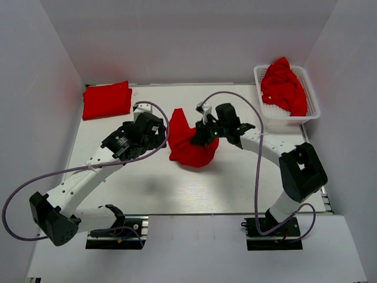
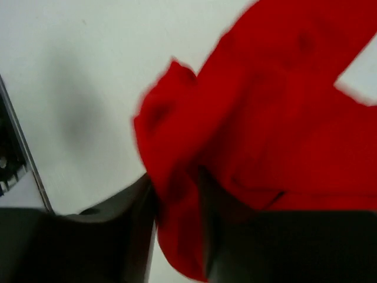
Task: Fold and stack the t-shirts
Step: Move the tshirt to the center of the board, then flatten out the tshirt
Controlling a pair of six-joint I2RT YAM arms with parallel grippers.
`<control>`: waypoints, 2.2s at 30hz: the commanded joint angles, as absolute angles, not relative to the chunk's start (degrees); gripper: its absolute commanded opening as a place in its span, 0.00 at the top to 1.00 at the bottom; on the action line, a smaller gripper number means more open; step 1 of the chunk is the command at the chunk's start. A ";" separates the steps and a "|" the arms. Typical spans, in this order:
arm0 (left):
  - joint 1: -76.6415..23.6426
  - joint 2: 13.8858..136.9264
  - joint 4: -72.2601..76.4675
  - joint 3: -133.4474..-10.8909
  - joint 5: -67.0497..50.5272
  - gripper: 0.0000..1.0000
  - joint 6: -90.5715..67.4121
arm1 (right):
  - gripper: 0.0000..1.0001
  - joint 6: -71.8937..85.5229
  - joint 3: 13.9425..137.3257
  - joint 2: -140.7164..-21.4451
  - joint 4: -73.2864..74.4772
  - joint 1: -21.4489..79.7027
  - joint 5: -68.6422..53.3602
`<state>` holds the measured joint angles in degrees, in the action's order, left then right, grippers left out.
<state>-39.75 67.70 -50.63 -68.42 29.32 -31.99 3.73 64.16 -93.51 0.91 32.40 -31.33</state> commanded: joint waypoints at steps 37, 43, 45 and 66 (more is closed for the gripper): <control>-30.85 96.72 -38.93 -83.30 13.10 0.00 -23.20 | 0.10 23.03 57.64 -73.03 17.66 31.91 14.85; -29.00 109.59 -41.22 -94.56 11.34 0.00 -21.71 | 0.10 24.79 62.75 -81.63 20.39 29.54 13.80; -27.87 112.22 -41.22 -97.28 11.34 0.00 -21.18 | 0.10 25.22 63.98 -83.40 20.65 28.39 12.93; -23.64 133.32 -29.18 -107.14 0.70 0.23 -10.72 | 0.10 21.62 73.74 -107.48 14.06 23.73 -2.98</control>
<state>-23.44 133.73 -32.01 -108.01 5.10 -12.78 22.59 71.40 -105.62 16.71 24.12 1.04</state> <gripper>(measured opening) 0.783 0.900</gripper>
